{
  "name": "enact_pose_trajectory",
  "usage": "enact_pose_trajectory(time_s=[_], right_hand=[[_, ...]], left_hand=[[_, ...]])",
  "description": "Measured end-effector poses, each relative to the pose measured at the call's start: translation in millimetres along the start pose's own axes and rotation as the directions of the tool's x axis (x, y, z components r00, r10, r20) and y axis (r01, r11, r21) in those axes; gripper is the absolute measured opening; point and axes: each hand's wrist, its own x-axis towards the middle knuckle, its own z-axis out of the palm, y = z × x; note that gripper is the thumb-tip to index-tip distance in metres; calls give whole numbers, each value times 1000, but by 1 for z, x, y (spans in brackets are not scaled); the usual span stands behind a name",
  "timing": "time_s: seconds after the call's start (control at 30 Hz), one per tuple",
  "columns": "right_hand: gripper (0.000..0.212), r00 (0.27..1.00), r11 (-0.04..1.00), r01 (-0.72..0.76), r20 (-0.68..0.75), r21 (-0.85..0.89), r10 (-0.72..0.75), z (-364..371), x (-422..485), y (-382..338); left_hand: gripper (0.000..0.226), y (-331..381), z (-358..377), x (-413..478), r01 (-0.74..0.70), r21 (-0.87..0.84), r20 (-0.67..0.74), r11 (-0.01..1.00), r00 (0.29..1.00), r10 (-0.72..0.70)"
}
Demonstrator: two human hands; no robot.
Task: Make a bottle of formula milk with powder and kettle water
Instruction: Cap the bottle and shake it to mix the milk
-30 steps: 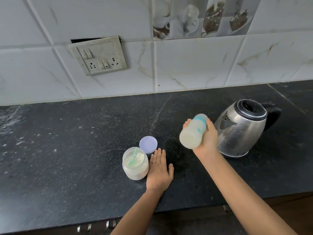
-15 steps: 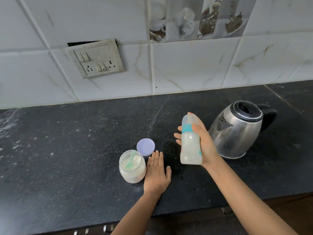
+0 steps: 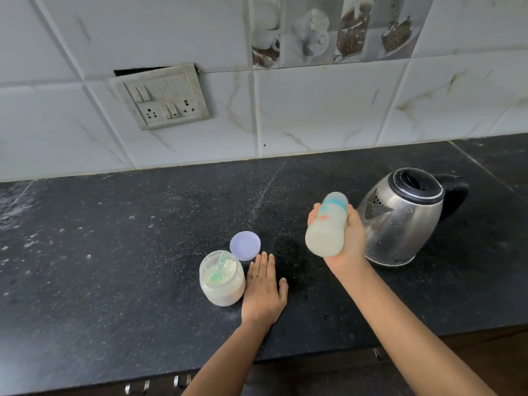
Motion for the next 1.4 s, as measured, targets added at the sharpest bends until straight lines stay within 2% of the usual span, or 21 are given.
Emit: enact_pose_trajectory(time_s=[0.07,0.13,0.23,0.27,0.33,0.4,0.43,0.5,0.53,0.6,0.67,0.7,0.8,0.93,1.07,1.1,1.2,1.23,1.33,1.37,1.4], right_hand=[[46,994,983,-73,69,-170,86,-2,-4,5],[52,994,961,-67,66,-269,88,1,-6,5],[44,1000,1000,-6,11,-7,6,6,-1,-3],[43,1000,1000,-23,18,18,23,7,0,-4],[46,991,984,-86,84,-154,100,4,-3,-2],[55,988,962,-66,115,-265,100,6,-6,0],[57,989,978,-69,118,-196,93,7,-2,-2],[48,997,998,-60,52,37,58,7,2,-6],[46,996,993,-76,52,85,72,5,4,-7],[53,979,987,-150,132,-63,157,3,2,-4],[46,975,971,-133,151,-198,164,2,2,-5],[46,980,979,-128,133,-157,150,3,5,-6],[39,995,989,-88,58,116,82,6,8,-8],[46,974,965,-118,163,-233,158,8,1,-2],[44,994,997,-73,85,19,71,12,7,-5],[49,989,995,-101,112,9,99,9,9,-5],[54,970,961,-129,170,-245,174,6,6,-1],[54,975,964,-108,164,-243,151,7,8,-2],[50,994,998,-65,93,0,65,9,12,-5],[47,992,996,-86,98,4,86,9,12,-4],[46,983,989,-125,128,-72,134,8,10,-3]], left_hand=[[71,0,2,0,4,21,-3,1000,1000,-4],[68,-1,5,1,8,28,-18,1000,1000,-7],[72,0,6,1,3,12,-17,1000,1000,-3],[72,0,5,1,-4,14,-24,1000,1000,4],[73,0,3,1,-12,21,-40,1000,999,12],[73,0,4,1,-17,20,-41,1000,999,18],[74,0,4,1,-19,21,-35,1000,999,20],[72,0,4,1,-11,31,-24,999,1000,11],[70,0,4,1,-6,48,-17,999,1000,7],[65,0,5,1,-1,79,-16,997,1000,3],[63,0,6,1,2,90,-15,996,1000,-1],[62,-1,6,2,7,93,-12,996,1000,-6],[62,0,6,2,9,90,-12,996,1000,-8],[61,-2,8,2,5,102,-20,995,1000,-3],[63,-1,8,2,-6,77,-42,997,999,9],[63,-1,7,2,-8,74,-38,997,999,10],[62,-1,8,2,-13,84,-48,996,999,17],[62,-1,8,2,-12,85,-50,996,999,16],[60,-3,9,2,-9,87,-59,996,998,14],[60,-3,9,2,-12,84,-58,996,998,17],[60,-3,9,2,-14,82,-58,996,998,19]])
